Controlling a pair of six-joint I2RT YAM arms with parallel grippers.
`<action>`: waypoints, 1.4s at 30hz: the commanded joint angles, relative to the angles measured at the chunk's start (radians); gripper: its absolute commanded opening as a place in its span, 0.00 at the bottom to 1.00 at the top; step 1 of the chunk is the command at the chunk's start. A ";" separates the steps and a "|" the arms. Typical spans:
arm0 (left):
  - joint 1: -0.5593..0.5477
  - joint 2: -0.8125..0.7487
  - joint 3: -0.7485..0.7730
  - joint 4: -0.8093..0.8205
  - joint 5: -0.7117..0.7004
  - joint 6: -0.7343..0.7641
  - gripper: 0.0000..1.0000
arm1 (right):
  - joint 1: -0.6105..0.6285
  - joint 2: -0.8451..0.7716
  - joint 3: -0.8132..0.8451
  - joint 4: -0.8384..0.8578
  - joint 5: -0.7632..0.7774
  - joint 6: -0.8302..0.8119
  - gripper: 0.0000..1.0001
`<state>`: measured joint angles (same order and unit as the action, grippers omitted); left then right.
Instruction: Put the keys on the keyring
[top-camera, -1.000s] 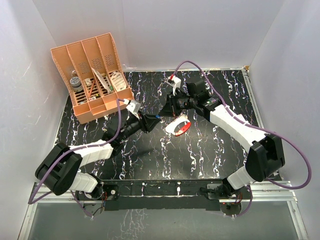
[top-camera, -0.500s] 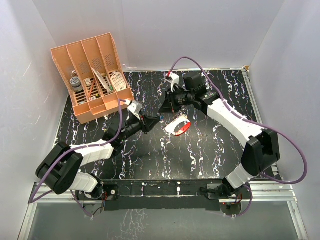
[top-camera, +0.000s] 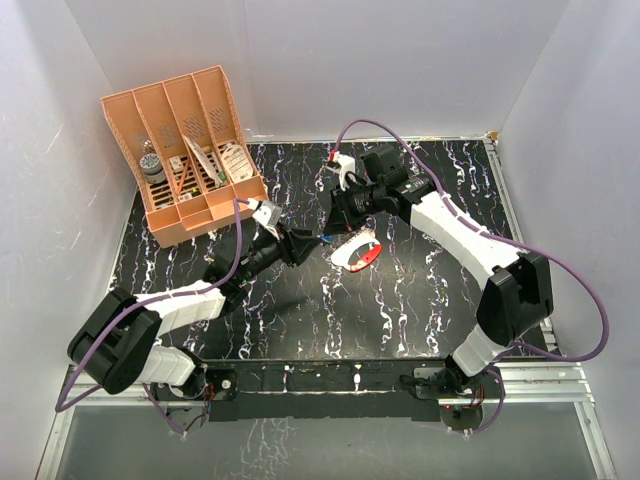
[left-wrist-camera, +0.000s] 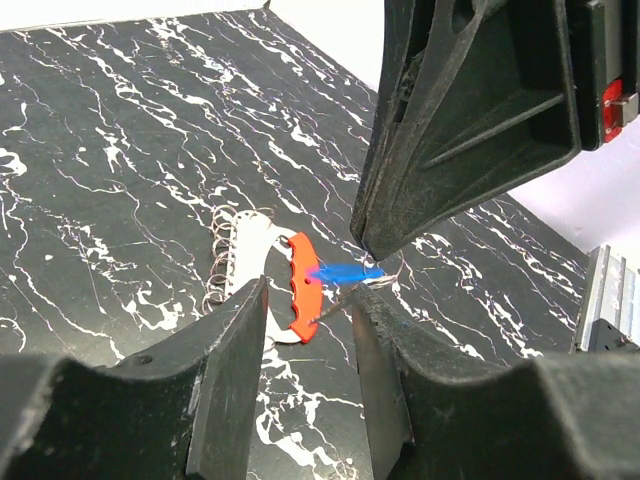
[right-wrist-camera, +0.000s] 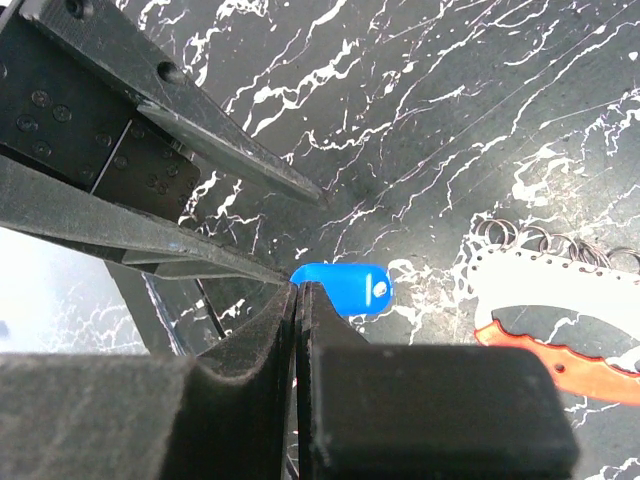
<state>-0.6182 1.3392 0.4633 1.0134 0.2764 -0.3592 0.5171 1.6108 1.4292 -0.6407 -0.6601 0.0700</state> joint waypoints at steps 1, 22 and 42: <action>0.000 -0.027 0.013 0.015 0.006 0.013 0.39 | 0.010 0.001 0.058 -0.046 0.013 -0.058 0.00; 0.001 -0.011 -0.013 0.095 0.281 -0.067 0.46 | 0.042 0.105 0.199 -0.217 0.136 -0.174 0.00; 0.036 0.118 -0.041 0.366 0.347 -0.120 0.35 | 0.105 0.110 0.298 -0.296 0.178 -0.264 0.00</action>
<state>-0.5907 1.5307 0.4397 1.3262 0.6350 -0.5262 0.6212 1.7405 1.6859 -0.9279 -0.5022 -0.1635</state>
